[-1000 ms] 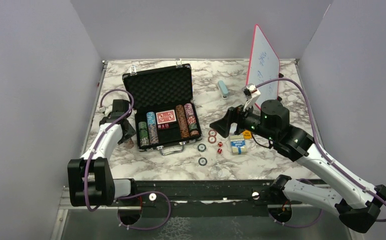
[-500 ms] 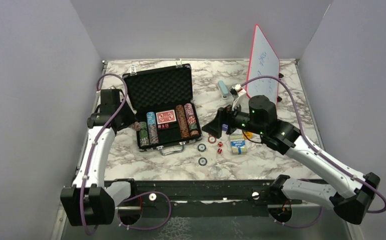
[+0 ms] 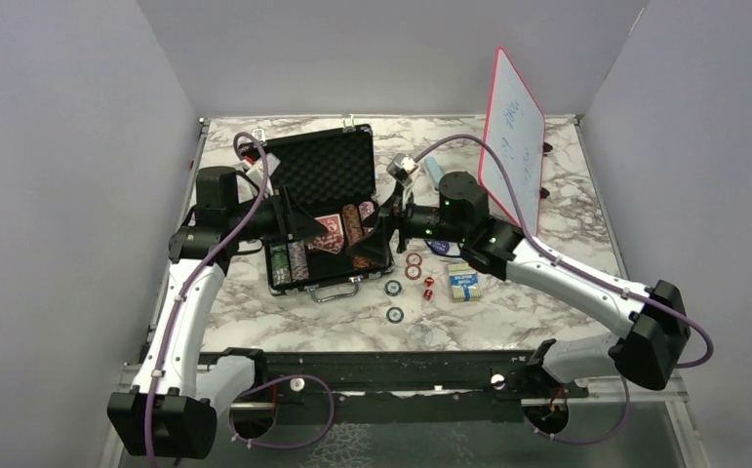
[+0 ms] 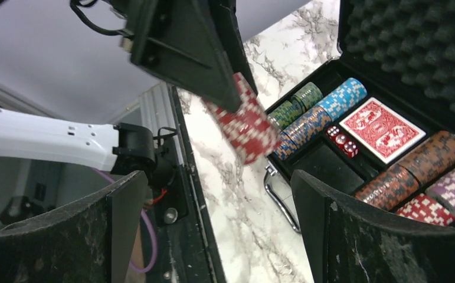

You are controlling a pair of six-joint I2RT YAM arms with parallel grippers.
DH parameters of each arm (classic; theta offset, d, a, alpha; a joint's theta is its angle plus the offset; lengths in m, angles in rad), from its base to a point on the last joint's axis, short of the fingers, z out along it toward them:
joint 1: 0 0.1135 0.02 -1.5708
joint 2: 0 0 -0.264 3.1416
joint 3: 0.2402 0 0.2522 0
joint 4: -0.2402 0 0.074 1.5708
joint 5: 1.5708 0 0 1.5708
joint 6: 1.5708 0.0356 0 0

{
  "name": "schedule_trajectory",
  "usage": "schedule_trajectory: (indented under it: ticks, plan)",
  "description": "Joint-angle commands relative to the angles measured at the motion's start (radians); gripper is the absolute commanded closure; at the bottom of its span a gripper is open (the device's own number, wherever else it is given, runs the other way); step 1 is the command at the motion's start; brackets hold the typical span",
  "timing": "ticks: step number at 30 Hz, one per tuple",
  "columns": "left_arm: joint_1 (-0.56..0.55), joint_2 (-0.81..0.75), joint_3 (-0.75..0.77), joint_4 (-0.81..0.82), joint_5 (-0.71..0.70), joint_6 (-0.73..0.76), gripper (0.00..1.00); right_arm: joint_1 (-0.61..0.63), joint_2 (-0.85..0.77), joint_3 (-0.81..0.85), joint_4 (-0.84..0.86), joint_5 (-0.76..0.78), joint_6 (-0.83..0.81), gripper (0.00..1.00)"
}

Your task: Pack up texas hold em set

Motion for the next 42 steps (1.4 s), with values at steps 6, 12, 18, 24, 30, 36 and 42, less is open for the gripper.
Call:
schedule_trajectory:
  ticks: [6,12,18,24,30,36,42]
  plan:
    - [-0.123,-0.058,-0.023,0.128,0.36,-0.005,0.66,0.03,0.143,0.096,0.034,-0.218,-0.137,0.08]
    - [-0.152,-0.052,-0.035,0.134,0.386,-0.003,0.66,0.038,0.125,0.066,0.024,-0.309,-0.164,0.34]
    - [-0.152,-0.043,-0.02,0.143,0.401,-0.007,0.66,0.038,0.119,0.079,-0.096,-0.394,-0.235,0.43]
    - [-0.153,-0.012,-0.016,0.152,0.406,0.001,0.66,0.038,0.128,0.11,-0.143,-0.343,-0.246,0.64]
    - [-0.151,0.024,0.006,0.154,0.271,-0.014,0.46,0.038,0.124,0.088,-0.033,-0.187,-0.128,0.95]
    - [-0.136,0.043,0.139,0.044,-0.284,-0.027,0.29,0.089,0.149,0.088,0.025,0.093,-0.029,0.99]
    - [-0.132,0.035,0.372,-0.147,-0.887,-0.055,0.31,0.189,0.312,0.238,-0.045,0.408,0.024,0.99]
